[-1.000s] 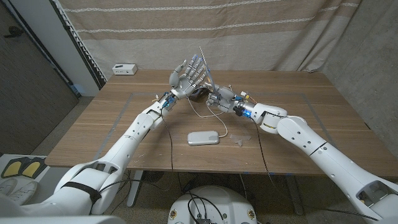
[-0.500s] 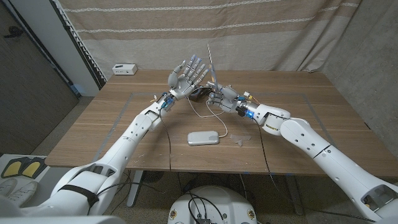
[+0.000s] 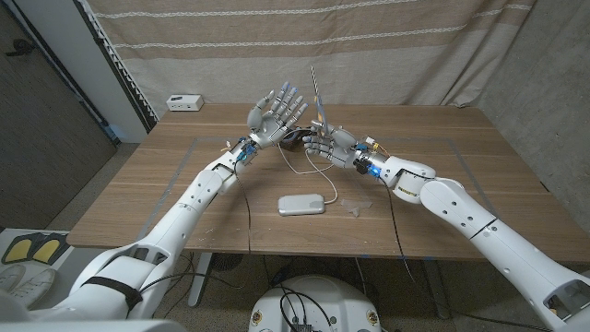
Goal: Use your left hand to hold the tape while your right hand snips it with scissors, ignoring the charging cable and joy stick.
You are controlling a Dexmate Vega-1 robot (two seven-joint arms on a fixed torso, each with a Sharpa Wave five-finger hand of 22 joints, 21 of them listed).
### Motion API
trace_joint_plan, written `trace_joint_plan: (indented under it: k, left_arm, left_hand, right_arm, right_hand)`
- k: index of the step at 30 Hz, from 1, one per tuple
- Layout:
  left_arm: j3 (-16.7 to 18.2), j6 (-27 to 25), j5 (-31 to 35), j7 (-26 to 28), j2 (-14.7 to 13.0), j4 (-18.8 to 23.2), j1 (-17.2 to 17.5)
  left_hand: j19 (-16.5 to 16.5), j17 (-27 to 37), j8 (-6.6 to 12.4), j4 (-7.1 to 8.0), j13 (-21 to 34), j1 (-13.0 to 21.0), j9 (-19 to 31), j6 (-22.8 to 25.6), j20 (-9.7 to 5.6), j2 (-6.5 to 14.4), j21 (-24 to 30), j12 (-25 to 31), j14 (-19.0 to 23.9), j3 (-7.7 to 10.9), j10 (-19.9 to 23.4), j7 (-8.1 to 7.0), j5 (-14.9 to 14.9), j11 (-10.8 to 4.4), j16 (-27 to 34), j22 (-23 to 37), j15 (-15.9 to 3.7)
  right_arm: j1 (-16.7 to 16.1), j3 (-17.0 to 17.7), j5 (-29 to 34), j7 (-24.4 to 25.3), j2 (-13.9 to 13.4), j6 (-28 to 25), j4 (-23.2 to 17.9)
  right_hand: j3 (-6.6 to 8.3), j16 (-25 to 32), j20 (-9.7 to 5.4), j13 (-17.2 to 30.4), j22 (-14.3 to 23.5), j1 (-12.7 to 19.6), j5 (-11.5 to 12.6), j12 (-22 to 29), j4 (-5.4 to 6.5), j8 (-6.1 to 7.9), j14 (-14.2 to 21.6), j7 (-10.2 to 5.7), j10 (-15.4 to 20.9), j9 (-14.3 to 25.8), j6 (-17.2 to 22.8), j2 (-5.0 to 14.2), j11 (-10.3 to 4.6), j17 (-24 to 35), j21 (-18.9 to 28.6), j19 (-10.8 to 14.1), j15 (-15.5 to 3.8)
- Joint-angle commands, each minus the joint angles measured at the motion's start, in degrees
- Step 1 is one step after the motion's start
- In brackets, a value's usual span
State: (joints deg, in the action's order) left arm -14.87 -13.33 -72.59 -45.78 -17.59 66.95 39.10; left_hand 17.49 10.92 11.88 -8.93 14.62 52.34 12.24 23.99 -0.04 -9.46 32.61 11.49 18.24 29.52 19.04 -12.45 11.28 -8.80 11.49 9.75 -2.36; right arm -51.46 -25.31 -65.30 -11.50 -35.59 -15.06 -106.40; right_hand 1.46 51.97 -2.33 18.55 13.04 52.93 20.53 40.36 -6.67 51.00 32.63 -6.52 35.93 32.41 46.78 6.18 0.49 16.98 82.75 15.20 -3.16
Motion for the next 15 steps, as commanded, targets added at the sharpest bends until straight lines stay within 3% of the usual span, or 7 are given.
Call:
trace_joint_plan:
  k: [1, 6, 9, 15]
  left_arm:
    - [0.1, -0.8, -0.3, 1.3, -1.6, 2.1, 1.0]
    - [0.0, -1.1, -0.6, 1.6, -1.9, 2.5, 1.3]
    - [-0.1, -1.2, -0.7, 1.5, -1.9, 2.5, 1.3]
    - [-0.1, -1.2, -0.8, 1.7, -1.9, 2.5, 1.4]
  left_hand:
    - [0.1, 0.2, 0.49, 0.02, 0.0, 0.2, -0.1, 1.0, -0.39, 0.5, -0.4, 0.5, 0.4, -0.29, 0.4, 0.07, 0.3, -0.21, 0.3, 0.1, -6.96]
    - [0.2, 0.2, 0.44, 0.00, -0.2, 0.3, -0.1, 1.0, -0.59, 0.6, -0.6, 0.5, 0.5, -0.28, 0.4, 0.08, 0.3, -0.01, 0.3, 0.1, -7.05]
    - [0.2, 0.2, 0.44, -0.01, -0.3, 0.4, -0.2, 1.1, -0.74, 0.6, -0.7, 0.5, 0.6, -0.28, 0.4, 0.17, 0.4, -0.07, 0.3, 0.1, -7.05]
    - [0.3, 0.2, 0.42, -0.03, -0.4, 0.5, -0.2, 1.2, -0.71, 0.7, -0.9, 0.5, 0.7, -0.27, 0.4, 0.17, 0.4, -0.08, 0.4, 0.2, -7.13]
  right_arm:
    - [-1.1, 0.9, -3.1, -1.7, 0.4, 0.1, 0.6]
    - [-1.6, 1.3, -4.3, -1.8, 0.5, 0.0, 0.4]
    - [-1.8, 1.4, -4.7, -2.0, 0.6, 0.0, 0.5]
    - [-2.2, 1.5, -5.0, -2.3, 0.7, 0.4, 0.4]
  right_hand:
    - [-0.26, -1.9, -0.64, -0.7, -0.7, 0.8, 1.0, -1.6, -0.62, 8.63, -2.1, 9.67, -0.8, -1.1, 9.6, -0.40, -0.31, -0.5, -0.1, -1.6, -7.33]
    - [-0.30, -4.2, -0.38, -1.6, -1.6, 1.2, 1.9, -1.8, -0.74, 8.27, -3.2, 9.61, 1.2, -2.4, 9.7, -0.44, -0.75, -1.8, -0.1, -1.8, -6.99]
    - [-0.31, -4.9, -0.32, -1.4, -2.1, 1.4, 2.5, -1.4, -0.70, 7.10, -2.6, 9.07, 2.7, -3.8, 8.2, -0.32, -1.03, -2.0, -0.2, -2.0, -7.30]
    - [-0.80, -6.2, 0.24, -1.2, -2.5, 1.1, 3.1, -2.4, -0.40, 7.98, -3.1, 8.43, 0.9, -1.9, 5.5, -0.61, -0.81, -1.8, -0.5, -2.5, -6.81]
